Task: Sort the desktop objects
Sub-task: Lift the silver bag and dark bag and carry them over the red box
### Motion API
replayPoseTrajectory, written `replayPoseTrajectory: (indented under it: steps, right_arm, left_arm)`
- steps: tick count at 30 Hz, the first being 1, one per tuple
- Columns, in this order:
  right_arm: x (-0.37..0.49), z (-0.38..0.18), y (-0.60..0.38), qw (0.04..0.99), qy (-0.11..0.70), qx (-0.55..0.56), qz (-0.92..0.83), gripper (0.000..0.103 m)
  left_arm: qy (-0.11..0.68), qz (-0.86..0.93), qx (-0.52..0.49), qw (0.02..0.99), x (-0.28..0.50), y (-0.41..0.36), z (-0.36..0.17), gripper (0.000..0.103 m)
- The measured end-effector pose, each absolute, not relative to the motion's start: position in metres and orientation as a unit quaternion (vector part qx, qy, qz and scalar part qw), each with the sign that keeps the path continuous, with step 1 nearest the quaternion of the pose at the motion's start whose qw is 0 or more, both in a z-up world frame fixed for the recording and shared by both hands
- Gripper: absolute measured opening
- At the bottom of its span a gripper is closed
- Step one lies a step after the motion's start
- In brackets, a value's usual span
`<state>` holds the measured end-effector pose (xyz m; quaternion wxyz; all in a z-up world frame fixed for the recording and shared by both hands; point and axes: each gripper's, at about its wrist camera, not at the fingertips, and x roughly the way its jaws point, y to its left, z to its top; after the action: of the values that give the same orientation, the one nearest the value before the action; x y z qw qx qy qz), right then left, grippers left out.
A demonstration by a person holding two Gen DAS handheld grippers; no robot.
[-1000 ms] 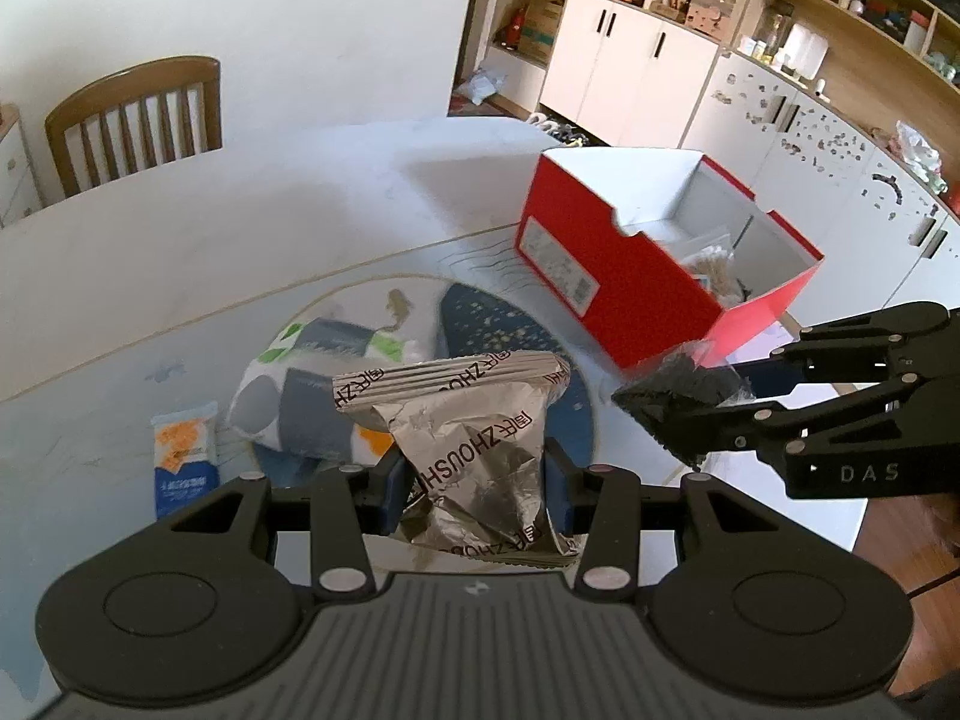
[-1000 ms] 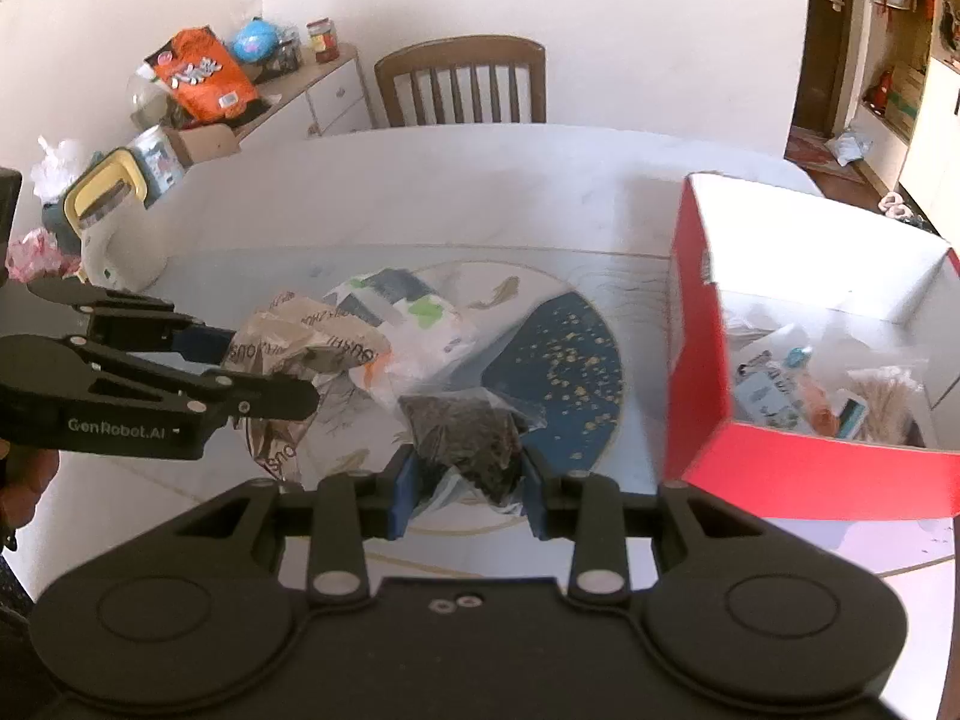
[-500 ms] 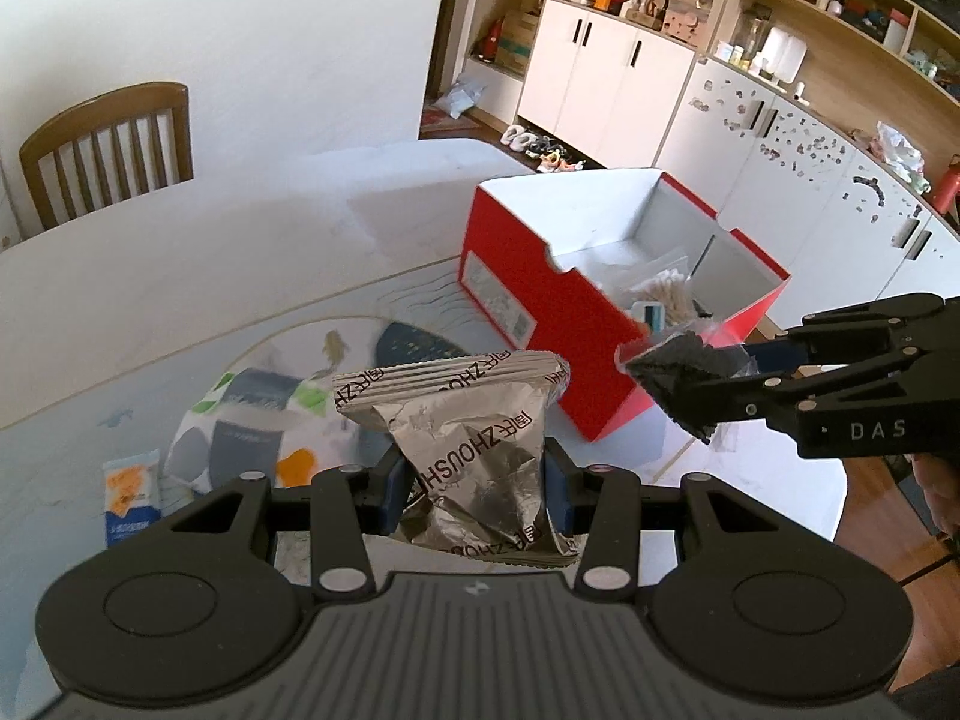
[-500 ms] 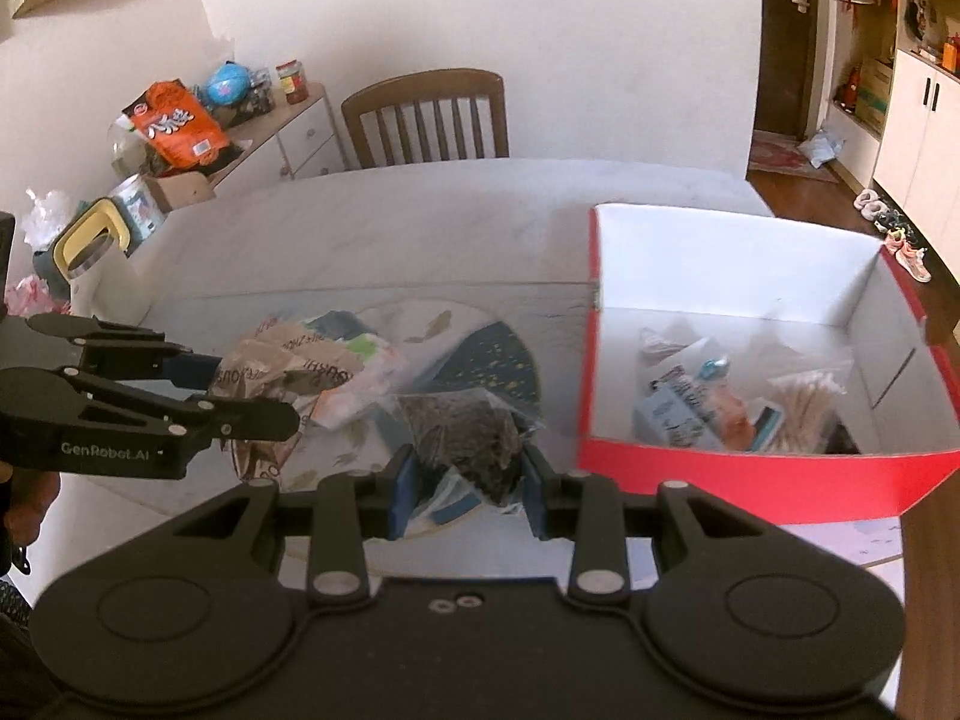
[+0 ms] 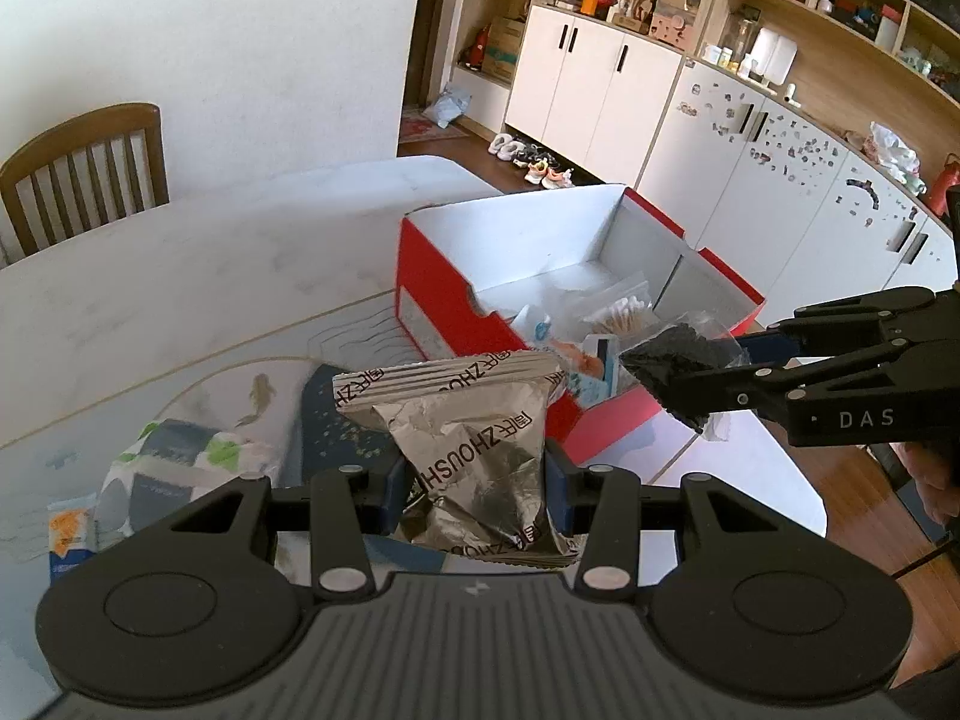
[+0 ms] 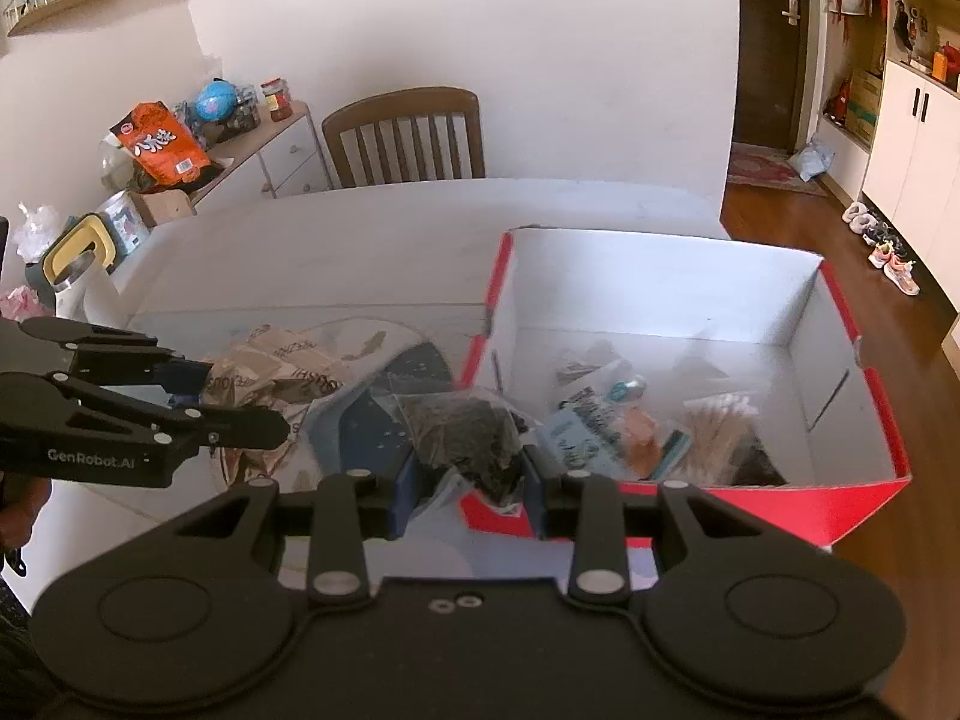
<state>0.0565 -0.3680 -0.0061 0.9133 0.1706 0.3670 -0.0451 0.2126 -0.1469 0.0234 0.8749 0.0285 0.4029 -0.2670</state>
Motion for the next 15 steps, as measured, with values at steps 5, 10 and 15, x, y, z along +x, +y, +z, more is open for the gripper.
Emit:
replayPoseTrajectory:
  steps: [5,10,15]
  right_arm:
    - [0.05,-0.011,-0.386,0.914,0.366,0.172,-0.046,0.034]
    - [0.042,-0.014,-0.401,0.914,0.365,0.173,-0.046,0.034]
    - [0.035,-0.017,-0.418,0.914,0.363,0.175,-0.051,0.034]
  left_arm:
    - [0.401,-0.263,0.03,0.877,0.214,-0.165,0.024,0.043]
    - [0.4,-0.263,0.03,0.878,0.217,-0.183,0.024,0.043]
    - [0.396,-0.268,0.034,0.878,0.222,-0.202,0.026,0.043]
